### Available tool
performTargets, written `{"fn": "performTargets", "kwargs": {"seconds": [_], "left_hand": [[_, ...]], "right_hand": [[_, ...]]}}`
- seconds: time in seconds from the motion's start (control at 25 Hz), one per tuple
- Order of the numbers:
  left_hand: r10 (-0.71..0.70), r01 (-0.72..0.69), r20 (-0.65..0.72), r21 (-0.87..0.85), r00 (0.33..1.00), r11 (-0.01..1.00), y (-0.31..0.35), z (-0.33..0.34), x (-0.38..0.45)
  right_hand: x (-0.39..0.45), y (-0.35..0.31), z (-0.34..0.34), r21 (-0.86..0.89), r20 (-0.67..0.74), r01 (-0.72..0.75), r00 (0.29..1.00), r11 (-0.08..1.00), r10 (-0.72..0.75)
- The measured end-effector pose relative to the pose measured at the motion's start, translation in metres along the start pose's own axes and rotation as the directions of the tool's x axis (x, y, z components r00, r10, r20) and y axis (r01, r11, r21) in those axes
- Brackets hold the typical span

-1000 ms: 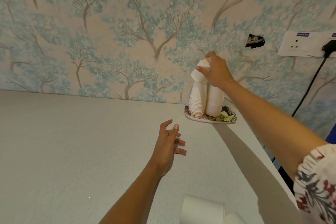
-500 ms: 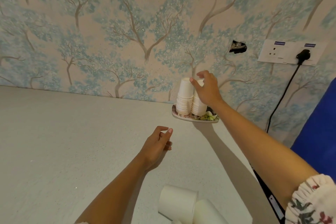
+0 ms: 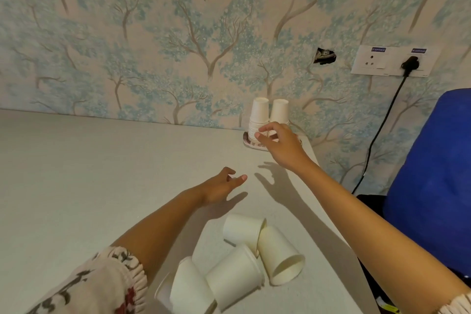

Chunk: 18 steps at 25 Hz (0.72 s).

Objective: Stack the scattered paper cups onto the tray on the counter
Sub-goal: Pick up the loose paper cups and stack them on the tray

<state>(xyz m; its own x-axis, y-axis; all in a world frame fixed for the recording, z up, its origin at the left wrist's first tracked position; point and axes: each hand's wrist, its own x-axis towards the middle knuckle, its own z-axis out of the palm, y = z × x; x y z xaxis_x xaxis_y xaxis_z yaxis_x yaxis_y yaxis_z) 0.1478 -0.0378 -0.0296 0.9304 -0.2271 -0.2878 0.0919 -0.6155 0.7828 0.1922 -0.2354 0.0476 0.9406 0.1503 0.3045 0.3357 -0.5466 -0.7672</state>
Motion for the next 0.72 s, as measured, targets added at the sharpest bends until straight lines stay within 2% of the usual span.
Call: {"fn": "performTargets", "kwargs": {"seconds": [0.08,0.16,0.24,0.4,0.52,0.72], "left_hand": [[-0.029,0.028,0.031,0.022,0.999,0.999,0.001,-0.001,-0.017],[-0.071,0.067,0.07,0.058,0.995,0.996,0.002,-0.003,-0.034],[-0.1,0.092,0.102,0.085,0.99,0.992,0.009,-0.006,-0.051],[-0.016,-0.014,0.129,0.229,0.992,0.973,0.023,-0.005,-0.073],[0.062,-0.114,0.174,0.307,0.983,0.945,0.032,0.008,-0.086],[0.183,-0.236,0.15,0.561,0.972,0.793,0.038,0.021,-0.09]], "right_hand": [[-0.032,-0.01,-0.005,-0.01,0.153,0.008,0.988,1.0,-0.007],[-0.065,-0.018,-0.008,-0.056,0.325,0.024,0.946,0.998,-0.005],[-0.092,-0.022,-0.012,-0.133,0.43,0.034,0.902,0.991,0.026],[-0.127,-0.019,-0.018,-0.294,0.449,-0.075,0.869,0.953,0.207],[-0.15,-0.019,-0.013,-0.411,0.467,-0.162,0.807,0.897,0.36],[-0.175,-0.021,-0.005,-0.522,0.418,-0.196,0.79,0.83,0.449]]}}
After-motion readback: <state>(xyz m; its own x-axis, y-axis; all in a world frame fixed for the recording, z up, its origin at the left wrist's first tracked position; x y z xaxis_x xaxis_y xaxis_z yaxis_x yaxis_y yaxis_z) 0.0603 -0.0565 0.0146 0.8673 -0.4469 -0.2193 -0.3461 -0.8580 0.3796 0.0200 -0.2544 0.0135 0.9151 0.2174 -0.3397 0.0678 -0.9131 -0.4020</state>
